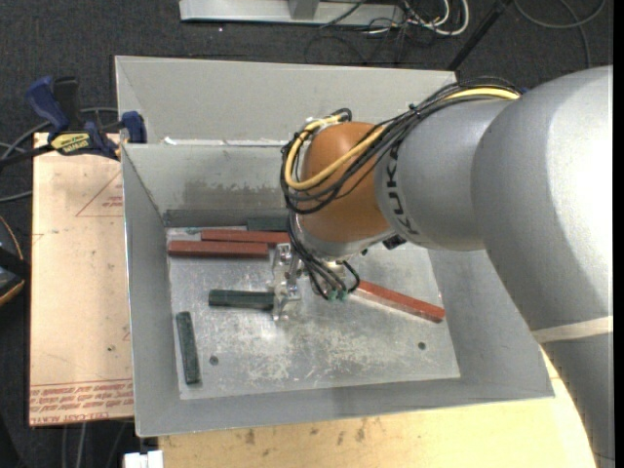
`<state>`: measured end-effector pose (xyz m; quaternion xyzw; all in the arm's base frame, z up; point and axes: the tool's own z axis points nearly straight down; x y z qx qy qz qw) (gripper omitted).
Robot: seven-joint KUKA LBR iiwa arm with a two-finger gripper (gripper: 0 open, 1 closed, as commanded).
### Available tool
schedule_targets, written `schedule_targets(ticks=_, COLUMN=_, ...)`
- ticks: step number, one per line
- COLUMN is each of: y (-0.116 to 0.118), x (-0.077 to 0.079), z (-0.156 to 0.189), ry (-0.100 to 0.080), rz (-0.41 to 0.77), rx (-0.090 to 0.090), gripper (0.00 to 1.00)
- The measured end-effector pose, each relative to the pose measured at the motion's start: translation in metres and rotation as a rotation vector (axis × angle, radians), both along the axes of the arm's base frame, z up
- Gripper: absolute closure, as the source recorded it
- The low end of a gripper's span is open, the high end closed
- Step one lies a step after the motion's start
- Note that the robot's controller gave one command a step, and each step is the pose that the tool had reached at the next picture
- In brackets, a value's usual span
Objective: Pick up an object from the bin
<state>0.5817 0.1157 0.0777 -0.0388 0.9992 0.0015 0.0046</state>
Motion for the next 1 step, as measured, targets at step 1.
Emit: schedule_targets(ticks=1, y=-0.0005, x=-0.0008, z=0.0053, ry=0.005, rz=-0.002, rx=-0.001, gripper=1.0)
